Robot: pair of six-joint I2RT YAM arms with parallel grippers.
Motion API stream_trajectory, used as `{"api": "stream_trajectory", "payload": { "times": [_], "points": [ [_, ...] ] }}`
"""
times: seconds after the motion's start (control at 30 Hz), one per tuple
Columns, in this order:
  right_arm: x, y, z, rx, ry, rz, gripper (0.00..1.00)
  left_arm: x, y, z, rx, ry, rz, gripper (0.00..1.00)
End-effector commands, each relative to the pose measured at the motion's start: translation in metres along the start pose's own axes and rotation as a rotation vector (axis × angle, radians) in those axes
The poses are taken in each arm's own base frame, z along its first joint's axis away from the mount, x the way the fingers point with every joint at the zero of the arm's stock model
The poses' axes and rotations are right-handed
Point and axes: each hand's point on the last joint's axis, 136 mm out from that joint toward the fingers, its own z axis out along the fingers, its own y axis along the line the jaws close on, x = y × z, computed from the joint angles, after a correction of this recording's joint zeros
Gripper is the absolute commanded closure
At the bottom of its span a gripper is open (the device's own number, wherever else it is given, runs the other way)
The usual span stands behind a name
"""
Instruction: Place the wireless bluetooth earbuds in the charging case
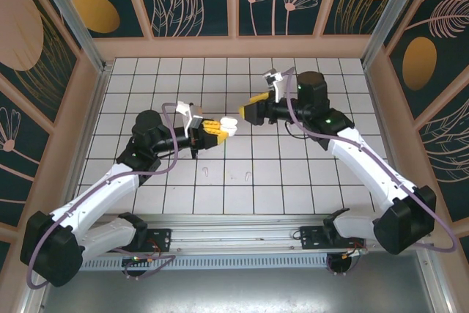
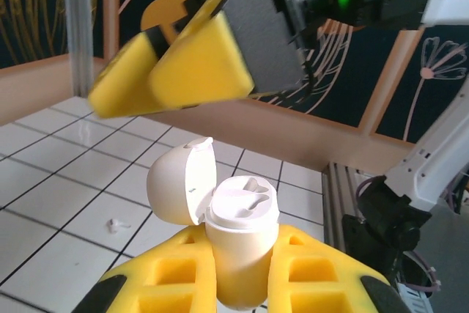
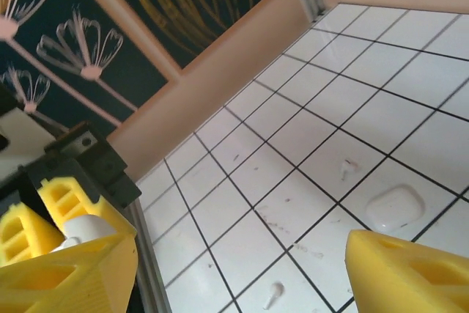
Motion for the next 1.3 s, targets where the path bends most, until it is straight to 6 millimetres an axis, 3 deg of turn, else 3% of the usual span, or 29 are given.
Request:
{"api": "stream_trajectory", "payload": {
  "times": [0.0, 0.13, 0.23, 0.4, 0.7, 0.87, 1.1, 1.27],
  "points": [
    [-0.005, -0.025, -0.005, 0.093, -0.068, 0.143, 0.26, 0.0, 0.013, -0.011, -0.075, 0.008, -0.008, 1.0],
    [0.031, -0.063, 0.01, 0.203, 0.008, 0.307, 0.33, 0.013, 0.028, -0.025, -0.176, 0.058, -0.037, 1.0],
    [0.061, -0.08, 0.027, 0.249, 0.097, 0.4, 0.39, 0.024, 0.032, -0.032, -0.229, 0.119, -0.039, 1.0],
    [0.11, -0.079, 0.066, 0.23, 0.246, 0.465, 0.43, 0.02, 0.026, -0.047, -0.289, 0.127, -0.013, 1.0],
    [0.196, -0.067, 0.131, 0.36, 0.54, 0.469, 0.45, -0.008, 0.017, -0.083, -0.463, 0.104, 0.049, 1.0],
    [0.222, -0.058, 0.152, 0.423, 0.633, 0.437, 0.45, -0.019, 0.012, -0.1, -0.541, 0.084, 0.076, 1.0],
    [0.239, -0.05, 0.167, 0.549, 0.703, 0.332, 0.45, -0.031, 0.01, -0.124, -0.653, 0.045, 0.115, 1.0],
    [0.249, -0.042, 0.175, 0.602, 0.735, 0.275, 0.5, -0.035, 0.007, -0.13, -0.674, 0.058, 0.131, 1.0]
  ]
}}
